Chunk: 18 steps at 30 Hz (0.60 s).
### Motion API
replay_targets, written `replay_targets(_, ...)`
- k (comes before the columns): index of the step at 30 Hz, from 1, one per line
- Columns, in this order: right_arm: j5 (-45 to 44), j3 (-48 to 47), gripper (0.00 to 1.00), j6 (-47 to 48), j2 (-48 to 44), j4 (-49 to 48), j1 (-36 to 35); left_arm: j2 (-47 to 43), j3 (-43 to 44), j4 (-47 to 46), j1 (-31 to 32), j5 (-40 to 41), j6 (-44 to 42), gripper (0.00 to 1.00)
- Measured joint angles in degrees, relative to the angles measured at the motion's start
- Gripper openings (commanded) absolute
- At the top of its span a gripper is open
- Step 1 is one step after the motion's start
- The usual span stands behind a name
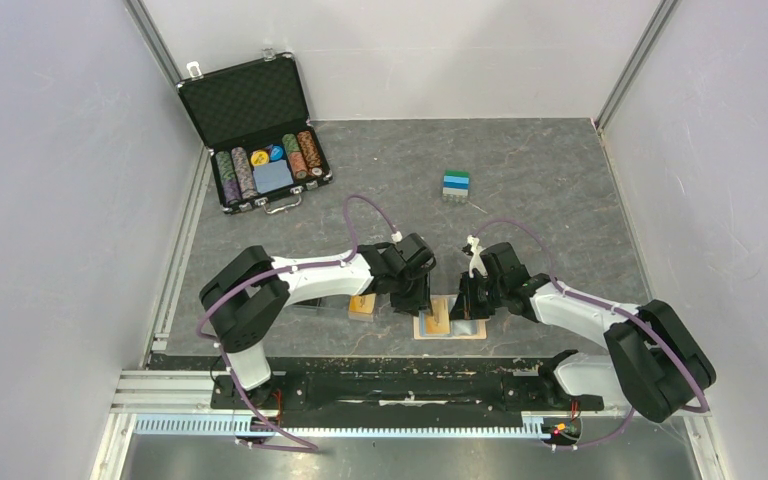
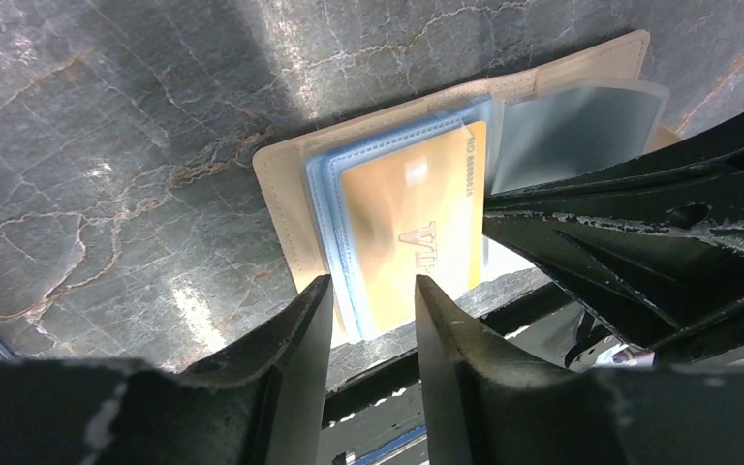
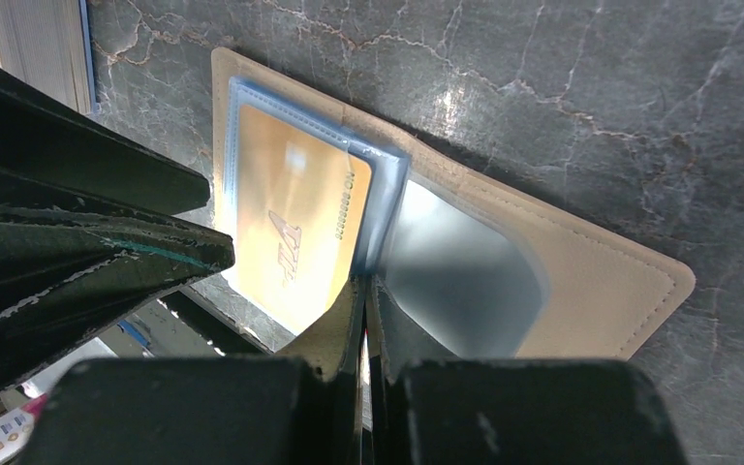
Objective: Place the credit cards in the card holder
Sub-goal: Insert the credit card into the card holder.
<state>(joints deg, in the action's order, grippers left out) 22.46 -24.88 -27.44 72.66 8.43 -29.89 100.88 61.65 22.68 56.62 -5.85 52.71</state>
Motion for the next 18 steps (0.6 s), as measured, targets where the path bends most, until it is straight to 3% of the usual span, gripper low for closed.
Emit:
replay_targets(11, 0.2, 0.0, 0.0, 0.0, 0.2, -0.2, 0.0, 1.2, 0.5, -0.3, 0.1, -0.3, 0.0, 0.41)
replay_targets(18, 0.2, 0.0, 0.0, 0.0, 0.4, -0.5, 0.0, 2.4, 0.6, -0.5, 0.1, -0.4, 0.0, 0.31)
